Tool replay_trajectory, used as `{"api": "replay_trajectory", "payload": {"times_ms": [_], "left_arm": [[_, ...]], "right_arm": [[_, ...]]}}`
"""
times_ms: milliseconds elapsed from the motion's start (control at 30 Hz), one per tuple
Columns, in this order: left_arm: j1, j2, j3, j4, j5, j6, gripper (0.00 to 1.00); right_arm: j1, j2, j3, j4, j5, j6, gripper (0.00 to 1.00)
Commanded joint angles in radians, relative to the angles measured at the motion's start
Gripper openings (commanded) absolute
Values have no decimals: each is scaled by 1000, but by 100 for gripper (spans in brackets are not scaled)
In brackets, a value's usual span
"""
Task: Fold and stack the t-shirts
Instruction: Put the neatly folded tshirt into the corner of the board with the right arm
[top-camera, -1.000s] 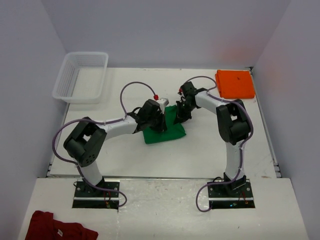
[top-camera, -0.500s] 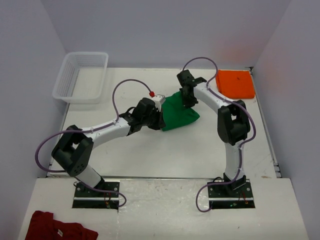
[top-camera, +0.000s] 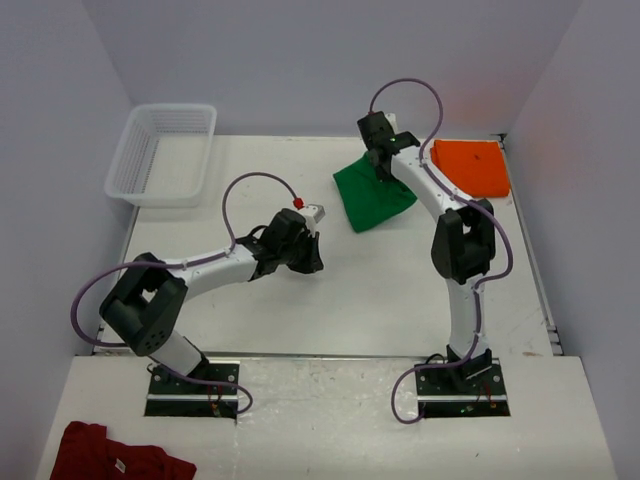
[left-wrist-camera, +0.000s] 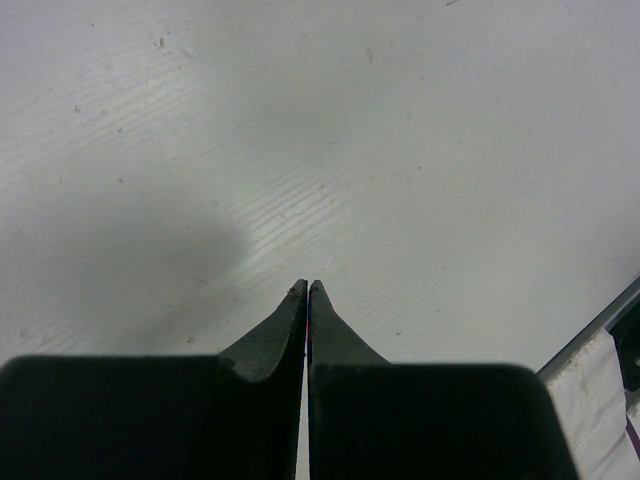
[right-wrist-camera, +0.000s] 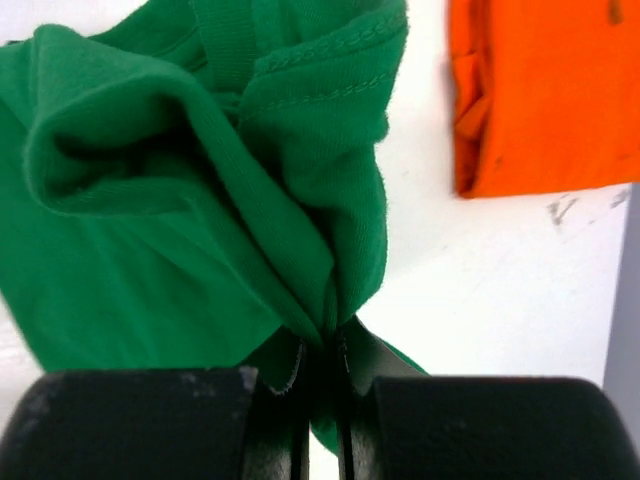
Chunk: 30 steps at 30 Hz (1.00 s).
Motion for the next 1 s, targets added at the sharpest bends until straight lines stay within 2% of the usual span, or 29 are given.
{"api": "replay_trajectory", "payload": {"times_ms": [0,500,667,967], "left_arm": [[-4,-47,-14,49,24,-11,0],[-2,4,-7,57,50,9,0],[-2,18,-5,57,56,14,0],[-4,32,-4,54,62,19,0]], "right_arm": [[-43,-10,107,10,121,-58,0],[-135,53,325,25,213,-212,0],[-146,73,345,40,219,-235,0],[-169,18,285,40,235,-216,0]]}}
